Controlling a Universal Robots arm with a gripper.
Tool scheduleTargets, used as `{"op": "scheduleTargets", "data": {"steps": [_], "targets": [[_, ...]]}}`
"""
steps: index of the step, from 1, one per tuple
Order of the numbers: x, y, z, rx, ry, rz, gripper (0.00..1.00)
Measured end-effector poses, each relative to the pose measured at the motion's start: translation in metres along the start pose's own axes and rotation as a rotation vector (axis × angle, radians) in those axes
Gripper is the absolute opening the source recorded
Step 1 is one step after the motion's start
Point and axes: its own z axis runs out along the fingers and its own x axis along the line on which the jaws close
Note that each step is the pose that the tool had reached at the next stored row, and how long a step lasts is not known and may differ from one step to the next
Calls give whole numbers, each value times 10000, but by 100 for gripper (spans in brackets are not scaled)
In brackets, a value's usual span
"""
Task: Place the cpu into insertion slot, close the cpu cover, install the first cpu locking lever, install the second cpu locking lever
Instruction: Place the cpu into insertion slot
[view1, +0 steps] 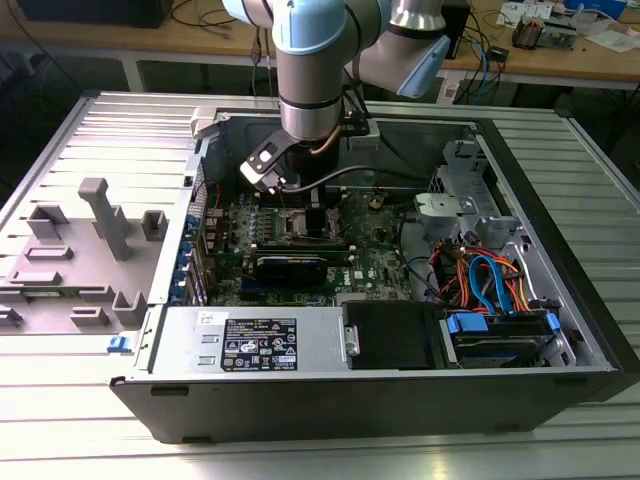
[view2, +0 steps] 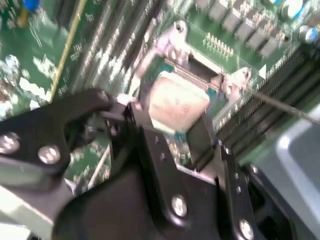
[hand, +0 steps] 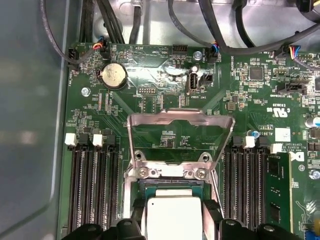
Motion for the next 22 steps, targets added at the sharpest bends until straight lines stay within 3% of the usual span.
{"op": "scheduleTargets", "data": {"steps": [3, 7, 12, 22], "targets": [[1, 2, 1, -3, 140, 43, 54], [0, 6, 1, 1, 129, 195, 54], [0, 12, -16, 5, 64, 286, 54], [0, 11, -33, 12, 65, 290, 54]]}}
